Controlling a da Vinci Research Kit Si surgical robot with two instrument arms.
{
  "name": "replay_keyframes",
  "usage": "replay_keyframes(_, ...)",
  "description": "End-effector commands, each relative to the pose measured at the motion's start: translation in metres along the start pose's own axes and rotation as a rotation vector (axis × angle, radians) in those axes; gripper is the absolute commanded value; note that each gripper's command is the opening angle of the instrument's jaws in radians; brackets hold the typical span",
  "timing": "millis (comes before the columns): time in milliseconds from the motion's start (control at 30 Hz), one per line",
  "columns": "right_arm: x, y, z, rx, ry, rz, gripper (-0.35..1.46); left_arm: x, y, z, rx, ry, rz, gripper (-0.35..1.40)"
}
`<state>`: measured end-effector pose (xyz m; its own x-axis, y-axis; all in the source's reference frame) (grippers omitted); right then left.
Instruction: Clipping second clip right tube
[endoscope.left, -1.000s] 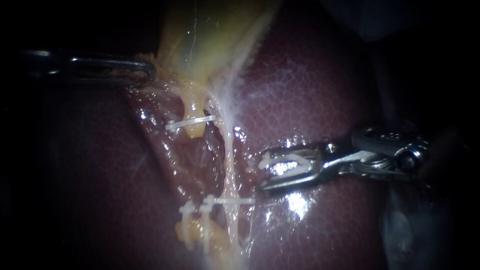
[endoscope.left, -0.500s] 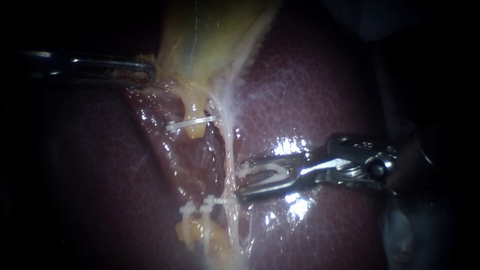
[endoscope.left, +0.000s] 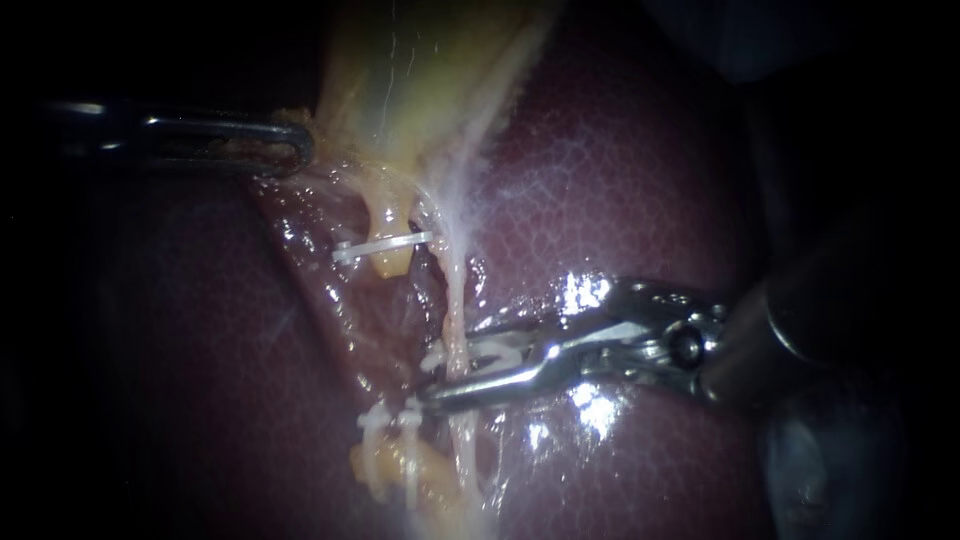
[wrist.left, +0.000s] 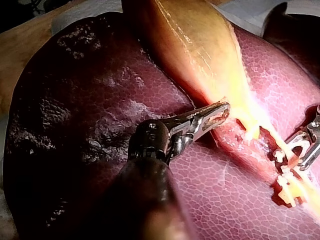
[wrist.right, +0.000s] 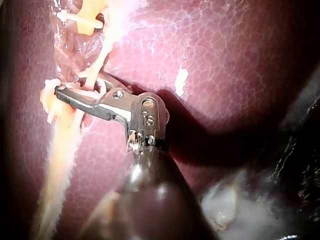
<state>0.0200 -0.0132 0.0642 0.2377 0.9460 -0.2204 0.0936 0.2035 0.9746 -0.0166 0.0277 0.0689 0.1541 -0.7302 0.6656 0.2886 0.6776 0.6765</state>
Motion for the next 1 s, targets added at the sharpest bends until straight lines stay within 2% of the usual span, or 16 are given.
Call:
replay_keyframes(33,0.0002,-0.0005,0.0,0.009,0.007,0.003,0.49,0.0,0.0,0.0,0.001,0.0,0.0,-0.35)
replay_keyframes(233,0.0008,-0.0031,0.0003,0.061,0.045,0.021,0.49,0.0,0.0,-0.0001,0.001,0.0,0.0,-0.35)
replay_keyframes(367,0.0015,-0.0045,0.0002,0.073,0.053,0.027,0.49,0.0,0.0,-0.0001,0.001,0.0,0.0,-0.35)
replay_keyframes(467,0.0018,-0.005,0.0002,0.075,0.054,0.03,0.49,0.0,0.0,-0.0001,0.001,0.0,0.0,-0.35)
replay_keyframes(667,0.0018,-0.0049,0.0001,0.077,0.051,0.041,0.42,0.0,0.0,-0.0001,0.001,0.0,0.0,-0.35)
replay_keyframes(767,0.0018,-0.0048,0.0,0.079,0.049,0.053,0.28,0.0,0.0,-0.0001,0.001,0.0,0.0,-0.35)
replay_keyframes(1000,0.0018,-0.0046,-0.0003,0.087,0.041,0.052,-0.2,0.0,0.0,-0.0001,0.001,0.0,0.0,-0.35)
